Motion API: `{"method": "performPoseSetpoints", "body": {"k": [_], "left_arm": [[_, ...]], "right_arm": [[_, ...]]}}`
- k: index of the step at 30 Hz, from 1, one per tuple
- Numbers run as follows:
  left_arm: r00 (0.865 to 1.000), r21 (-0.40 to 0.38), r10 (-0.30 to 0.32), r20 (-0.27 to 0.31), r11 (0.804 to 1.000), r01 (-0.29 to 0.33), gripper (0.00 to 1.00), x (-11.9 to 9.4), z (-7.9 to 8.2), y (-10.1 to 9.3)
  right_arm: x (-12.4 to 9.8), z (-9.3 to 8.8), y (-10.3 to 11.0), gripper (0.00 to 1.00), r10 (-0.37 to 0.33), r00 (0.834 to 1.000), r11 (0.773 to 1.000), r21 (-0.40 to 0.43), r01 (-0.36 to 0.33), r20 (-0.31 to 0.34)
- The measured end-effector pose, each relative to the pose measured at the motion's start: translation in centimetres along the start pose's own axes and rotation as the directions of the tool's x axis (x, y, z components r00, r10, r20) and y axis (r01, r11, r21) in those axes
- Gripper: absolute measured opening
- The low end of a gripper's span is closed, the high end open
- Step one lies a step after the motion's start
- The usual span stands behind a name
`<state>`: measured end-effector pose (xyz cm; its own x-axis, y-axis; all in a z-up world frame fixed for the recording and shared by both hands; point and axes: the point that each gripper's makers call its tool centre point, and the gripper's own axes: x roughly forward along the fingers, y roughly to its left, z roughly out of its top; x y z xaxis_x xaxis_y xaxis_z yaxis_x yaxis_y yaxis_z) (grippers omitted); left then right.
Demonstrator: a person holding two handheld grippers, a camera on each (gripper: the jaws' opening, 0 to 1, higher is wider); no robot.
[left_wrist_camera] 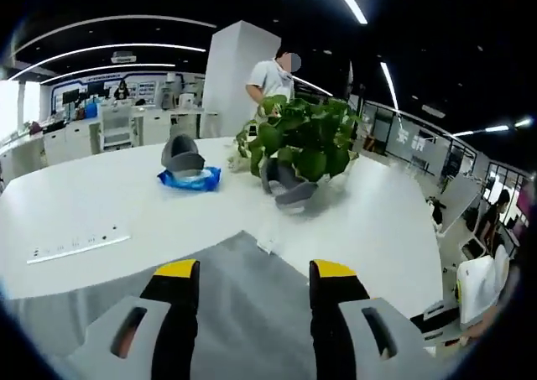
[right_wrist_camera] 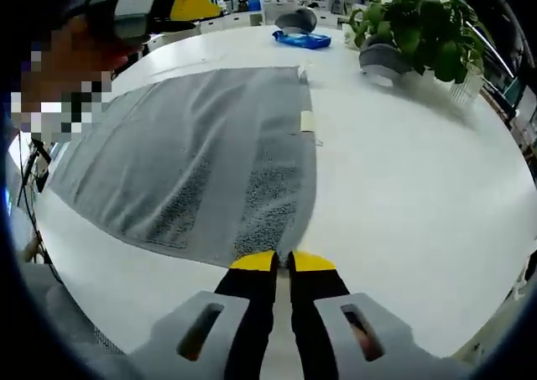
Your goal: Fold the towel on the table until its edges align and the towel forms a compact rectangular stack.
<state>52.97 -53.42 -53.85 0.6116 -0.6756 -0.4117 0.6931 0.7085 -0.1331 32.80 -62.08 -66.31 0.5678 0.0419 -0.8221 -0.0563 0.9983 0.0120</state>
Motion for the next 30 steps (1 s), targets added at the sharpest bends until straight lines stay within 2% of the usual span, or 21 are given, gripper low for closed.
{"method": "performPoseSetpoints", "body": {"k": [8, 15, 16, 18, 21, 24, 27, 30], "left_arm": [[0.998, 0.021, -0.009, 0.063, 1.000, 0.008, 0.55, 6.2, 1.6, 0.7], [0.998, 0.014, -0.006, 0.070, 1.000, 0.005, 0.55, 11.6, 1.3, 1.7], [0.998, 0.015, -0.006, 0.069, 1.000, 0.005, 0.55, 11.9, 1.2, 1.7], [0.998, 0.019, -0.003, 0.060, 1.000, 0.002, 0.55, 13.4, 0.5, 1.9], [0.999, -0.023, -0.012, 0.045, 1.000, 0.013, 0.55, 15.0, -1.3, 2.1], [0.999, 0.010, 0.019, 0.043, 1.000, -0.019, 0.52, 16.2, -2.3, 2.7], [0.999, 0.033, 0.017, 0.042, 0.999, -0.019, 0.45, 17.1, -2.8, 2.8], [1.000, 0.058, 0.016, 0.009, 0.998, -0.016, 0.44, 17.8, -4.1, 2.8]], "right_arm": [[0.0, -0.1, -0.1, 0.03, 0.004, 1.000, 1.000, 0.011, -0.004, -0.005], [0.1, -0.1, -0.1, 0.03, 0.003, 1.000, 1.000, 0.007, -0.003, -0.002], [0.1, -0.1, -0.1, 0.03, 0.004, 1.000, 1.000, 0.008, -0.004, -0.002], [0.1, -0.1, -0.1, 0.03, 0.005, 1.000, 1.000, 0.010, -0.005, -0.002], [0.2, -0.1, -0.1, 0.03, 0.004, 1.000, 1.000, 0.010, -0.004, -0.006], [0.2, -0.1, -0.2, 0.03, 0.005, 1.000, 1.000, 0.011, -0.005, -0.006], [0.2, -0.1, -0.2, 0.03, 0.007, 1.000, 1.000, 0.013, -0.007, -0.005], [0.2, -0.1, -0.2, 0.03, 0.007, 1.000, 1.000, 0.013, -0.007, -0.006]]}}
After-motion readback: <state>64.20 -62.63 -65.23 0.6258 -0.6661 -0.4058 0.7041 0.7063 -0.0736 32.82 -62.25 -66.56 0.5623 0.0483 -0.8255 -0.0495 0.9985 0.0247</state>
